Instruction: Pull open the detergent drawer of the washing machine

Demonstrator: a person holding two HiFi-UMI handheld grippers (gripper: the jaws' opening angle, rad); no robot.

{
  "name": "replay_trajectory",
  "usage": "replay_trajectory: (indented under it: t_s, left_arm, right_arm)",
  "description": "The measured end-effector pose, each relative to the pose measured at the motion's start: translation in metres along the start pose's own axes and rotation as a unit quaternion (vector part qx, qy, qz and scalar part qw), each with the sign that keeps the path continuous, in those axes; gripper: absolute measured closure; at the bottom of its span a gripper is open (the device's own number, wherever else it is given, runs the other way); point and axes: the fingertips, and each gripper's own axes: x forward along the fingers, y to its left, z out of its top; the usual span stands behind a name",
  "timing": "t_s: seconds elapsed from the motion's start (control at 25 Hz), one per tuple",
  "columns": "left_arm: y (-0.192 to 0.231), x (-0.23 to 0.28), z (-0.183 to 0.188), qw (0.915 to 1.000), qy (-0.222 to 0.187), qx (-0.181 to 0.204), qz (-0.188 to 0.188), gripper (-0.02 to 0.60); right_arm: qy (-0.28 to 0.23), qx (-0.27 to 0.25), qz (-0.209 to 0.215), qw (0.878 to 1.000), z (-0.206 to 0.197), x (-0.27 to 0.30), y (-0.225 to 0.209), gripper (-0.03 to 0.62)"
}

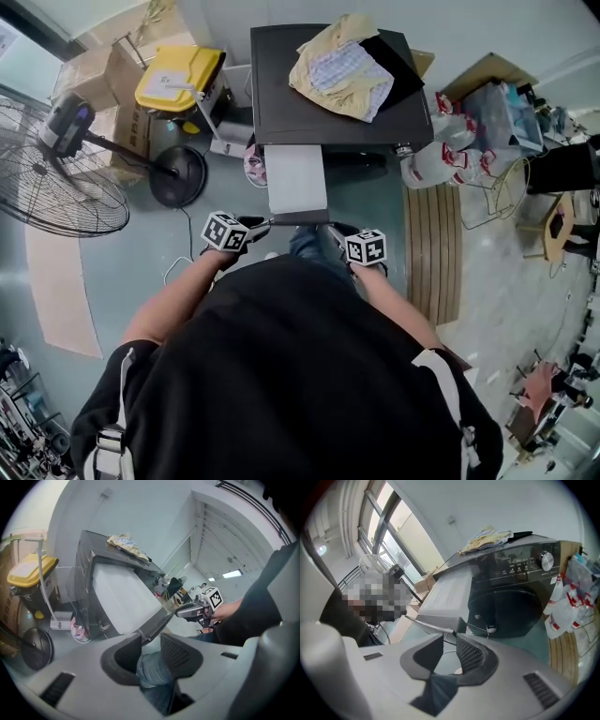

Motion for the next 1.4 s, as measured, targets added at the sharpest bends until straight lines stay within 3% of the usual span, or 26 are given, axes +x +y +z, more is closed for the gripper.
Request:
replay_trajectory:
  t_s: [0.36, 0.84, 1.4]
  left_arm:
    - [0.005, -0.031, 0.015, 0.999, -0.042, 0.006, 0.014, 0.449]
    - [-0.024, -0.074, 0.063, 0.9921, -0.12, 0.038, 0.004, 0.45]
    - [-0.03, -0.102, 0.069, 0.987, -0.149, 0.056, 0.021, 0.457]
  right_arm:
    - [-0.04, -0.016, -0.015, 0.999, 0.02, -0.023, 0.008, 0.508]
    - [-0.105, -0.06, -0.036, 0.992, 0.069, -0.055, 0.026, 0.51]
    - [-0.172, -0.091, -0.019, 0.981, 0.118, -0.092, 0.069, 0.51]
